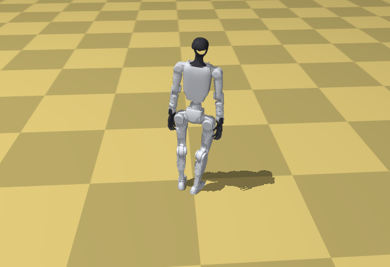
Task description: Upper body actions
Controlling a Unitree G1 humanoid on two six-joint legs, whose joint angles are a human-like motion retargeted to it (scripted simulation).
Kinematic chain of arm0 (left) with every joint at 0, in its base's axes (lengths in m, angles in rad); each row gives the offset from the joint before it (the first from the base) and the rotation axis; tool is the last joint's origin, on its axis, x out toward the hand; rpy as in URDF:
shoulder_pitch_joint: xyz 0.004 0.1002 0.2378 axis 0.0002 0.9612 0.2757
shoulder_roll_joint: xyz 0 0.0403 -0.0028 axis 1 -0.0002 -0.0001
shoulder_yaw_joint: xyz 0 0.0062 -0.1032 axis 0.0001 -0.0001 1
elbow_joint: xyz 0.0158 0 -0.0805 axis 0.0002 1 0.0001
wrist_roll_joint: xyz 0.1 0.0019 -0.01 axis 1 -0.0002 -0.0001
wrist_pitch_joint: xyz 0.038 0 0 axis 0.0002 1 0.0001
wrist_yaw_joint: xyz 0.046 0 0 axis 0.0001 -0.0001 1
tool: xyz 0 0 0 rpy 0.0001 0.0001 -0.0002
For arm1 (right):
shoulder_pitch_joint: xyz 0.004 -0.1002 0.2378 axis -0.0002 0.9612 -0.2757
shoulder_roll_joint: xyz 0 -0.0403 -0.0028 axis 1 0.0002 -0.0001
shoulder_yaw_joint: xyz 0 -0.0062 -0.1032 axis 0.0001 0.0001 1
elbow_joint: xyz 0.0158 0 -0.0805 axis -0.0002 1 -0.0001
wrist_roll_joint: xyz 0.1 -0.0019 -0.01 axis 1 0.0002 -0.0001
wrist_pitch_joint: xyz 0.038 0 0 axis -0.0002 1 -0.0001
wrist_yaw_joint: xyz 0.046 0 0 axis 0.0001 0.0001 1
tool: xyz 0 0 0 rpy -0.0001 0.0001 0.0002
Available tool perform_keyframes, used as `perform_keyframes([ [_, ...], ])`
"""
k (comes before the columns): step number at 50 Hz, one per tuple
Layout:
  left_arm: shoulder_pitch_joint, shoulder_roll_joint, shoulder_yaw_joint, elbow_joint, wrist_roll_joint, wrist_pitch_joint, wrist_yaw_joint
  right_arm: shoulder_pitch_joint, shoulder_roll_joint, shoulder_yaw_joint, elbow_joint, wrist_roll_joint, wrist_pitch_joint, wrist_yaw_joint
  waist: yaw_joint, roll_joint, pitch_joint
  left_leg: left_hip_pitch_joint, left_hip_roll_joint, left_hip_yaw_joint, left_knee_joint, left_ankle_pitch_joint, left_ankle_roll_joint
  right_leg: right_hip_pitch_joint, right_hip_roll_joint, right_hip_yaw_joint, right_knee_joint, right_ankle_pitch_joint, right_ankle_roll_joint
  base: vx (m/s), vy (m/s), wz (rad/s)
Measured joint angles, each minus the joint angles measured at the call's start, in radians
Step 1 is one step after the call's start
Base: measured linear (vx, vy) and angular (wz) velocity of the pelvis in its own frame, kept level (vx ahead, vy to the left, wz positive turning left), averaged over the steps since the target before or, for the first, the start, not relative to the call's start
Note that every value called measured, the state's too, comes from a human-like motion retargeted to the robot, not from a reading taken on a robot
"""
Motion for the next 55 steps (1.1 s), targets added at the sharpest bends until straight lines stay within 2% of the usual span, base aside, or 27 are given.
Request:
perform_keyframes([
  [5,-0.008,0.008,0.021,0.018,-0.026,0.043,-0.122,-0.002,0.000,-0.020,0.009,0.034,0.009,-0.002,0.004,0.008,-0.015,0.003,0.012,0.018,0.011,-0.024,-0.009,-0.007,0.016,0.021,0.016,-0.020,-0.008,-0.08,-0.04,-0.20],
  [10,0.010,0.000,0.065,0.008,-0.103,0.039,-0.049,-0.012,0.005,-0.030,0.021,0.051,0.057,-0.009,-0.005,0.016,-0.046,-0.019,0.043,0.037,0.071,-0.075,-0.037,-0.023,0.031,0.041,0.022,-0.034,-0.019,-0.10,-0.08,-0.16],
  [13,0.029,-0.003,0.100,-0.015,-0.144,0.032,-0.040,-0.020,0.004,-0.024,0.022,0.029,0.080,-0.005,-0.028,0.013,-0.074,-0.091,0.074,0.037,0.196,-0.112,-0.060,-0.042,0.029,0.049,0.018,-0.044,-0.024,-0.13,-0.14,0.11],
  [15,0.034,-0.001,0.117,-0.030,-0.167,0.033,-0.054,-0.026,0.001,-0.016,0.019,0.012,0.088,0.002,-0.041,0.011,-0.086,-0.150,0.091,0.025,0.306,-0.080,-0.067,-0.053,0.026,0.057,0.017,-0.051,-0.024,-0.19,-0.16,0.31],
  [17,0.021,0.007,0.128,-0.039,-0.186,0.039,-0.068,-0.037,-0.003,-0.010,0.015,0.003,0.094,0.009,-0.064,0.007,-0.077,-0.222,0.105,-0.022,0.442,0.015,-0.074,-0.058,0.013,0.036,0.013,-0.056,-0.020,-0.29,-0.23,0.63],
  [20,-0.002,0.019,0.134,-0.057,-0.213,0.044,-0.066,-0.049,-0.006,-0.004,0.012,0.013,0.091,0.006,-0.059,-0.023,-0.022,-0.313,0.114,-0.046,0.645,0.151,-0.037,-0.037,-0.023,0.017,0.011,-0.059,-0.008,-0.26,-0.26,0.35],
  [22,-0.008,0.023,0.131,-0.066,-0.235,0.037,-0.063,-0.055,-0.012,0.000,0.022,0.025,0.083,0.009,-0.025,-0.045,0.008,-0.373,0.135,-0.010,0.763,0.167,0.025,-0.029,-0.050,0.026,0.021,-0.060,0.001,-0.15,-0.21,-0.14],
  [24,-0.003,0.017,0.140,-0.064,-0.246,0.033,-0.058,-0.058,-0.018,0.006,0.036,0.030,0.084,0.016,0.004,-0.053,0.022,-0.412,0.153,0.025,0.792,0.142,0.037,-0.028,-0.063,0.031,0.032,-0.067,0.010,-0.07,-0.19,-0.27],
  [28,0.031,-0.002,0.160,-0.034,-0.271,0.035,-0.067,-0.066,-0.024,0.019,0.054,0.034,0.096,0.028,0.047,-0.039,0.030,-0.459,0.140,0.049,0.628,0.142,0.002,-0.012,-0.045,0.050,0.045,-0.092,0.013,0.06,-0.28,-0.34],
  [33,0.083,-0.009,0.177,0.001,-0.231,0.052,-0.139,-0.095,-0.010,0.037,0.027,0.122,0.062,0.065,0.098,-0.008,0.090,-0.448,0.114,0.029,0.253,0.183,-0.069,0.061,0.003,0.077,0.057,-0.138,0.017,0.12,-0.40,-0.49],
  [36,0.120,-0.008,0.178,0.018,-0.186,0.066,-0.191,-0.129,0.009,0.046,0.008,0.175,0.046,0.069,0.129,-0.011,0.113,-0.457,0.101,0.026,0.091,0.168,-0.092,0.104,0.007,0.089,0.059,-0.166,0.029,0.27,-0.48,-0.38],
  [40,0.187,0.001,0.178,0.022,-0.111,0.082,-0.215,-0.165,0.037,0.072,-0.026,0.195,0.031,0.080,0.145,-0.029,0.101,-0.470,0.095,0.083,0.017,0.135,-0.082,0.142,-0.006,0.076,0.061,-0.193,0.054,0.49,-0.54,-0.08],
  [42,0.221,0.005,0.192,0.013,-0.078,0.091,-0.204,-0.184,0.048,0.099,-0.042,0.202,0.024,0.092,0.159,-0.053,0.088,-0.479,0.088,0.081,0.058,0.165,-0.003,0.148,-0.028,0.070,0.070,-0.184,0.071,0.59,-0.58,-0.29],
  [45,0.254,0.011,0.225,0.011,-0.065,0.098,-0.182,-0.219,0.063,0.130,-0.053,0.198,0.019,0.105,0.176,-0.072,0.066,-0.491,0.099,0.055,0.112,0.256,-0.015,0.161,-0.045,0.059,0.092,-0.128,0.102,0.61,-0.56,-0.10],
  [46,0.256,0.015,0.240,0.018,-0.074,0.105,-0.179,-0.225,0.069,0.136,-0.056,0.193,0.017,0.105,0.170,-0.078,0.052,-0.501,0.098,0.045,0.131,0.257,-0.013,0.162,-0.050,0.048,0.103,-0.091,0.112,0.69,-0.59,0.40],
  [51,0.225,0.052,0.288,0.054,-0.172,0.137,-0.174,-0.231,0.079,0.164,-0.074,0.185,-0.009,0.105,0.172,-0.093,-0.002,-0.456,0.059,-0.009,0.156,0.163,0.021,0.158,-0.060,-0.038,0.211,0.208,0.136,0.70,-0.59,0.49],
  [55,0.150,0.062,0.307,0.045,-0.274,0.144,-0.168,-0.217,0.083,0.130,-0.122,0.104,-0.062,0.097,0.185,-0.052,-0.007,-0.373,0.075,-0.071,0.155,0.092,0.035,0.101,-0.066,-0.134,0.455,0.416,0.142,0.60,-0.53,0.30],
])
